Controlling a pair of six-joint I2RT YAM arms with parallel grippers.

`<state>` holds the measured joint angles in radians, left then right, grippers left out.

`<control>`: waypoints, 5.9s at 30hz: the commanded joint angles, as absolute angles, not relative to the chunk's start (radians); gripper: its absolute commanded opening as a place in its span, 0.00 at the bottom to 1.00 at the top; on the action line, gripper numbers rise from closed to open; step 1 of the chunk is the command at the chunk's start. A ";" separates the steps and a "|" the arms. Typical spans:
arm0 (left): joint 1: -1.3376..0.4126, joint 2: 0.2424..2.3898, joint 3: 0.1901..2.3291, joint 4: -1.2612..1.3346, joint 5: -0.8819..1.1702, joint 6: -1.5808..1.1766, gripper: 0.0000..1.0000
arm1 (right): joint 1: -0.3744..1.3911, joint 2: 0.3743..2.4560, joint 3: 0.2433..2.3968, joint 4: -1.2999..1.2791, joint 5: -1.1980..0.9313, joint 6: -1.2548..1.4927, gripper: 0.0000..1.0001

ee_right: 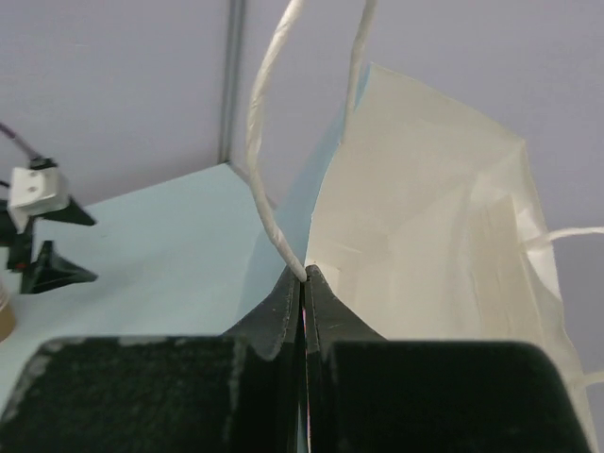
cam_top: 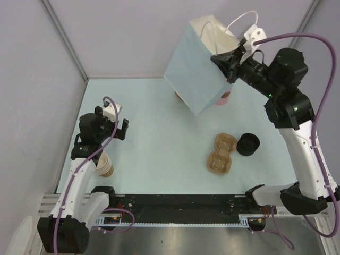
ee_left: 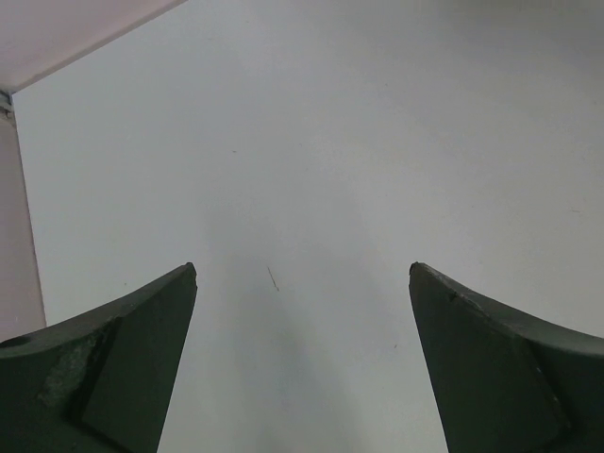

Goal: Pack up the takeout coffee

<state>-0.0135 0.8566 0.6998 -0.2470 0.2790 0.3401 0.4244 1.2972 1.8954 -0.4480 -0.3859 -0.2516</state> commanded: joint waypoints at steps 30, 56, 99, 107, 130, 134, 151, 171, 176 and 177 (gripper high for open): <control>-0.003 0.813 0.710 -0.150 0.202 0.305 0.99 | 0.907 1.566 1.700 -0.572 -0.195 -0.575 0.66; -0.003 0.819 0.719 -0.161 0.213 0.296 0.99 | 0.365 1.095 1.171 -0.951 -0.543 -0.900 0.96; -0.003 0.834 0.719 -0.163 0.206 0.299 1.00 | 0.353 1.493 0.873 -0.655 -0.206 -0.945 0.88; -0.003 0.833 0.719 -0.163 0.202 0.299 0.99 | 0.357 1.520 0.873 -0.658 -0.204 -0.934 0.81; 0.023 0.827 0.719 -0.163 0.204 0.299 0.99 | 0.310 1.074 0.896 -0.608 -0.227 -0.910 0.43; 0.023 0.816 0.727 -0.175 0.215 0.302 0.99 | 0.301 0.964 0.900 -0.509 -0.210 -0.862 0.42; 0.009 0.643 1.096 -0.517 0.720 0.582 0.99 | 0.365 0.833 0.962 -0.336 -0.135 -0.715 0.41; -0.948 1.092 1.207 -0.414 -0.116 0.695 0.99 | 0.239 0.821 0.879 -0.291 -0.179 -0.627 0.40; -1.012 1.180 1.206 -0.364 -0.173 0.706 0.99 | 0.221 0.822 0.873 -0.293 -0.189 -0.623 0.41; -1.015 1.192 1.213 -0.370 -0.160 0.701 0.99 | 0.221 0.824 0.868 -0.288 -0.189 -0.624 0.40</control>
<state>-0.9844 1.1557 1.1801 -0.4202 -0.0841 0.6872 0.2283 0.8383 0.8726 -0.3492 -0.1680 -0.6411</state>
